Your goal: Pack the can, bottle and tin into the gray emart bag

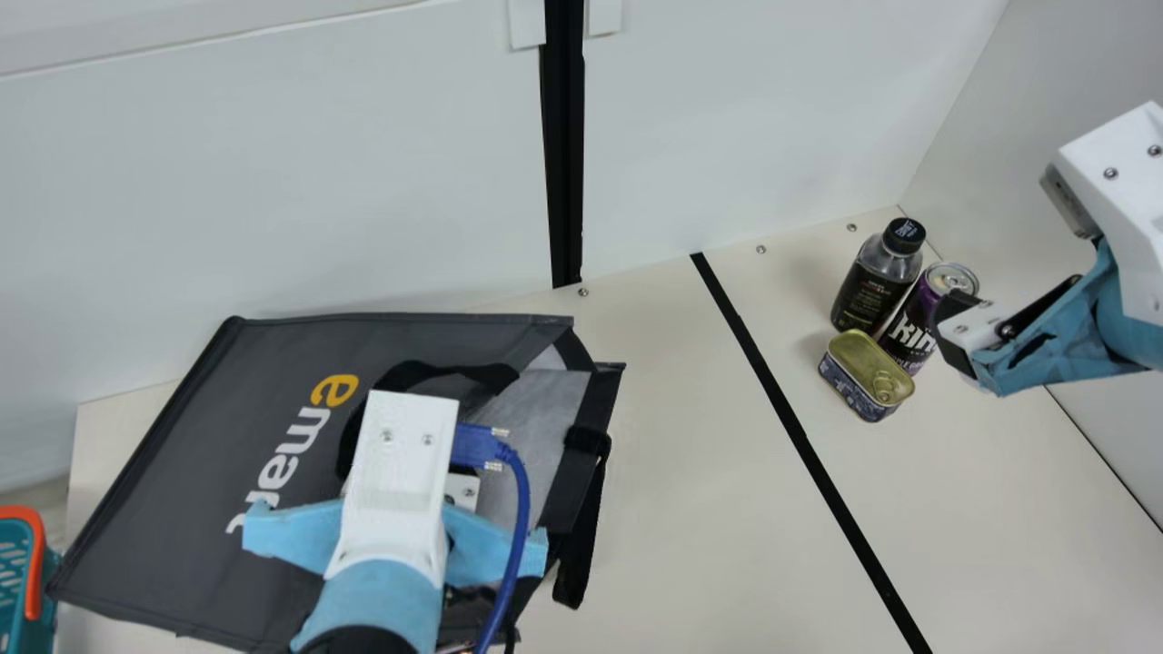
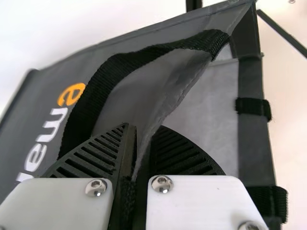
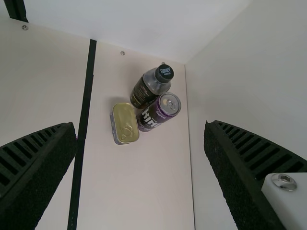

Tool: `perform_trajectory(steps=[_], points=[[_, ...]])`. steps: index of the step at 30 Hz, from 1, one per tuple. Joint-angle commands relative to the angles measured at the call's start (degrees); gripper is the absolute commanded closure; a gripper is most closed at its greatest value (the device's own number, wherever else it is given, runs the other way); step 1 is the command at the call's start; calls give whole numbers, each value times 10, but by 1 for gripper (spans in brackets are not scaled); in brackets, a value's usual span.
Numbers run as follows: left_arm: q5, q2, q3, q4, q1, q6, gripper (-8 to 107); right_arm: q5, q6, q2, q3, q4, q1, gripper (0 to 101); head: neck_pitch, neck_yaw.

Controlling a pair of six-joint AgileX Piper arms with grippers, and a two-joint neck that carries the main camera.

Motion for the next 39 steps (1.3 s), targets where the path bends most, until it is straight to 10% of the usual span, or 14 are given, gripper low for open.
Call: perform_trajectory(steps=[1, 39], points=[[-20, -3, 4, -31, 12, 4, 89, 0, 0, 0, 0, 0, 0, 10, -13, 0], [-228, -49, 91, -426, 220, 193, 89, 0, 0, 0, 0, 0, 0, 10, -13, 0]])
